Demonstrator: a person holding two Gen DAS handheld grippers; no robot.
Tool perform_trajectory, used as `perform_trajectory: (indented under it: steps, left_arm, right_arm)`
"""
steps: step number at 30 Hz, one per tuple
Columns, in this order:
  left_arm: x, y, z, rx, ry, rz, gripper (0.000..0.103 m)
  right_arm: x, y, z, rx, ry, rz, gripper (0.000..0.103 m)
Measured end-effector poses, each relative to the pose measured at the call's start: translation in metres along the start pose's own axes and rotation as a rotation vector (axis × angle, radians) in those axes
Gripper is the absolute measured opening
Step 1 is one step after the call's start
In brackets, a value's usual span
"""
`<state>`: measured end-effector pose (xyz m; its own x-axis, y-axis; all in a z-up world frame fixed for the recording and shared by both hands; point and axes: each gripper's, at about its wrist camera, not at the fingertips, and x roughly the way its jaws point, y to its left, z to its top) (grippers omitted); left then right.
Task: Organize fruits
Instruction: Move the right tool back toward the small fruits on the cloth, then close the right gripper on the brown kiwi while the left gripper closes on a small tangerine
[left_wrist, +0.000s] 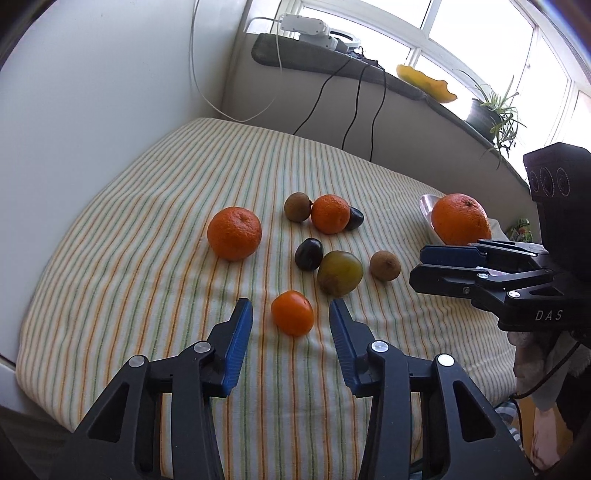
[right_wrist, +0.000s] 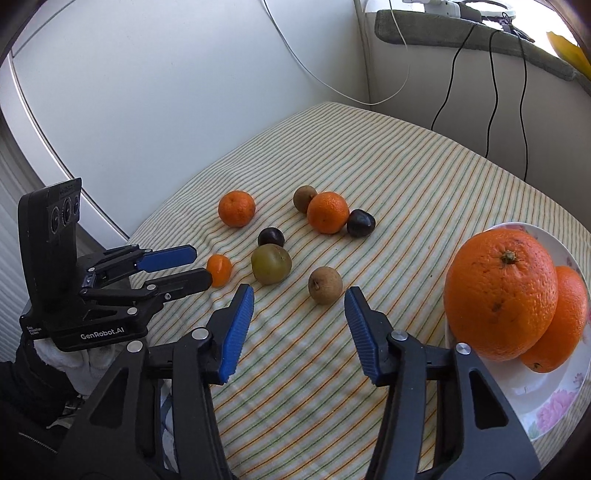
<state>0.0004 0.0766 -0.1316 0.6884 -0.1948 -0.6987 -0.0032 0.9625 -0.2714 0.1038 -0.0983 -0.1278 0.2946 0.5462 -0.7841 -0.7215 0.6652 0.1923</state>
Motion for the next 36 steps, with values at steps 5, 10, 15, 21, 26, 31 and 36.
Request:
perform_trajectory:
  steps: [5,10,15,21,26,31,36]
  left_arm:
    - [0.004,0.001,-0.001,0.005,0.011,-0.008,0.038]
    - [0.008,0.001,-0.001,0.007,0.019,-0.003,0.036]
    - [0.011,0.002,0.001,0.013,0.028,-0.004,0.031]
    - [0.014,0.001,0.002,0.029,0.033,-0.003,0.025]
    - [0.014,0.001,0.001,0.034,0.03,0.0,0.025]
    - [0.013,0.0,0.002,0.03,0.027,-0.002,0.024]
    - [0.009,-0.001,0.003,0.027,0.016,-0.006,0.024]
  right_arm:
    - [0.014,-0.005,0.002,0.009,0.023,-0.019,0.052]
    - [0.026,-0.01,0.004,0.013,0.039,-0.034,0.048]
    - [0.035,-0.016,0.005,0.016,0.051,-0.034,0.045]
    - [0.041,-0.018,0.008,0.017,0.057,-0.033,0.04]
    - [0.043,-0.02,0.009,0.016,0.064,-0.04,0.032]
    - [0.042,-0.021,0.01,0.013,0.064,-0.036,0.027]
    - [0.036,-0.019,0.008,0.018,0.054,-0.026,0.026]
